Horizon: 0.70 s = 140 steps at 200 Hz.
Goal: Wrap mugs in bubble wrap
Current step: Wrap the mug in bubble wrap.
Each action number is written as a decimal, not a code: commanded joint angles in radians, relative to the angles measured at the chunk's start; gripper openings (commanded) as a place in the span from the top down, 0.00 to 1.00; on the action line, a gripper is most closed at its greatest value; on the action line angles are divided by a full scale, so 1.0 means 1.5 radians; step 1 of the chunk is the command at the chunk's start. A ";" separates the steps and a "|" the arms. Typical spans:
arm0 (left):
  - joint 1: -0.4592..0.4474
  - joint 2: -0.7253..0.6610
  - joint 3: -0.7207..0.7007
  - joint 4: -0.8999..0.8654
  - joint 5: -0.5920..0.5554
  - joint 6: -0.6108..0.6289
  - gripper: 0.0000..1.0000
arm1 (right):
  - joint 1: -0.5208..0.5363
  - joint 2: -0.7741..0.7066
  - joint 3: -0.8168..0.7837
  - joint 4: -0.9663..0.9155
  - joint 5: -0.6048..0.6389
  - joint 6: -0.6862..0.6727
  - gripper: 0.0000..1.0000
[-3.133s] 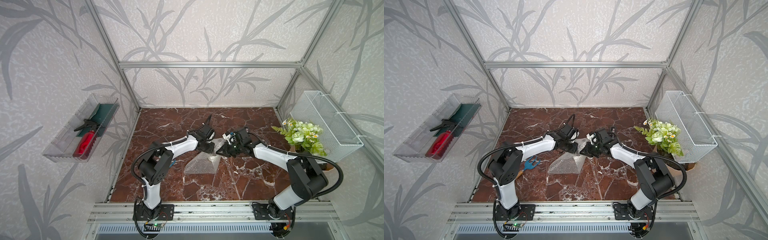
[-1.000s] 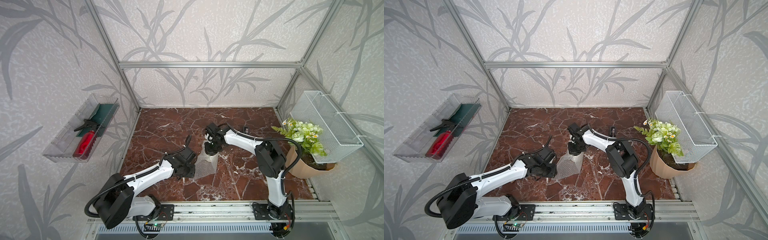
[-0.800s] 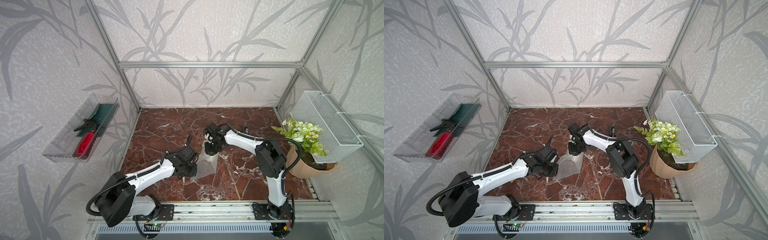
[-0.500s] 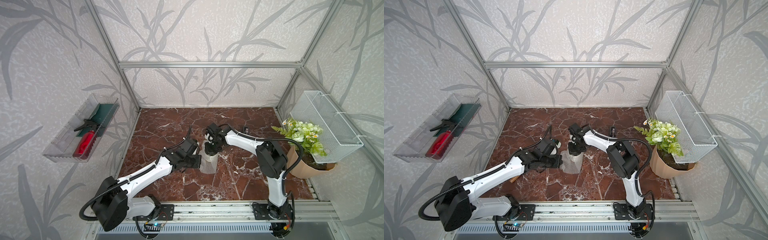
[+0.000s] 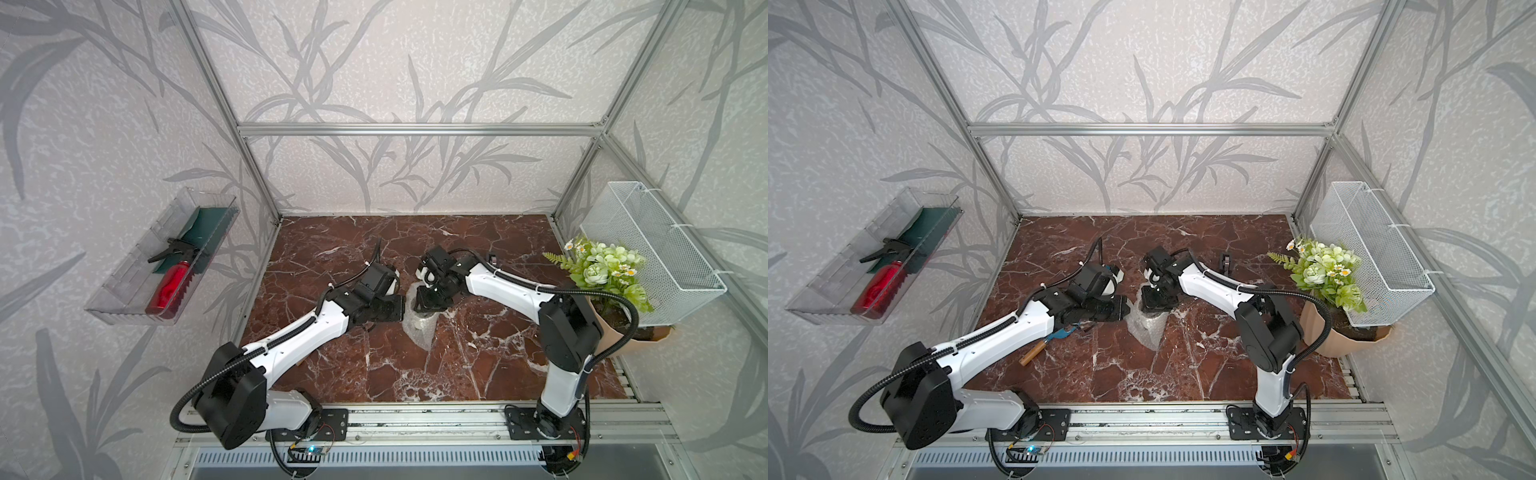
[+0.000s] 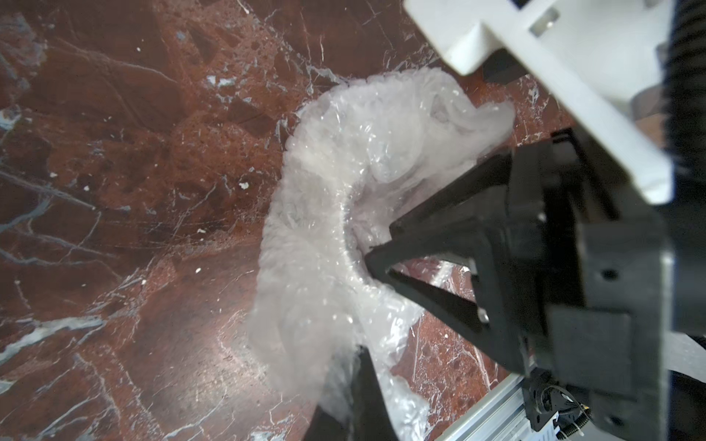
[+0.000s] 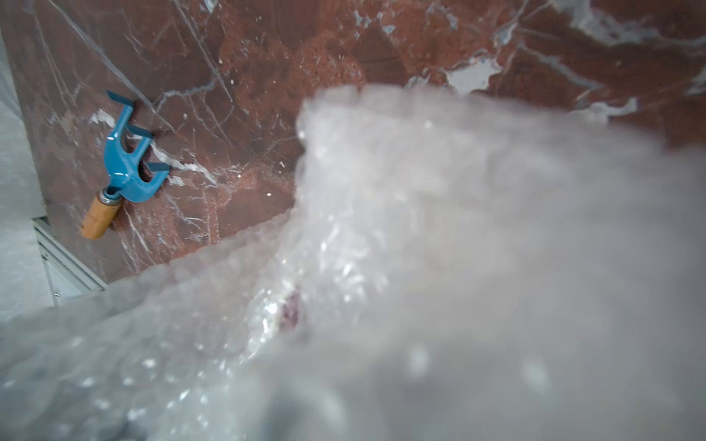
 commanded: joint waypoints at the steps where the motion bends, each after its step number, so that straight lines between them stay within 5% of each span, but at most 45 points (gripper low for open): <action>1: 0.003 0.011 0.034 0.016 0.012 0.000 1.00 | -0.009 -0.039 0.001 -0.040 -0.026 -0.003 0.58; 87: 0.002 0.076 0.111 -0.026 0.042 0.012 1.00 | -0.103 -0.125 0.001 -0.089 -0.020 -0.075 0.46; 140: 0.002 0.114 0.149 -0.053 0.048 0.015 1.00 | -0.142 -0.097 -0.017 -0.002 -0.013 -0.123 0.35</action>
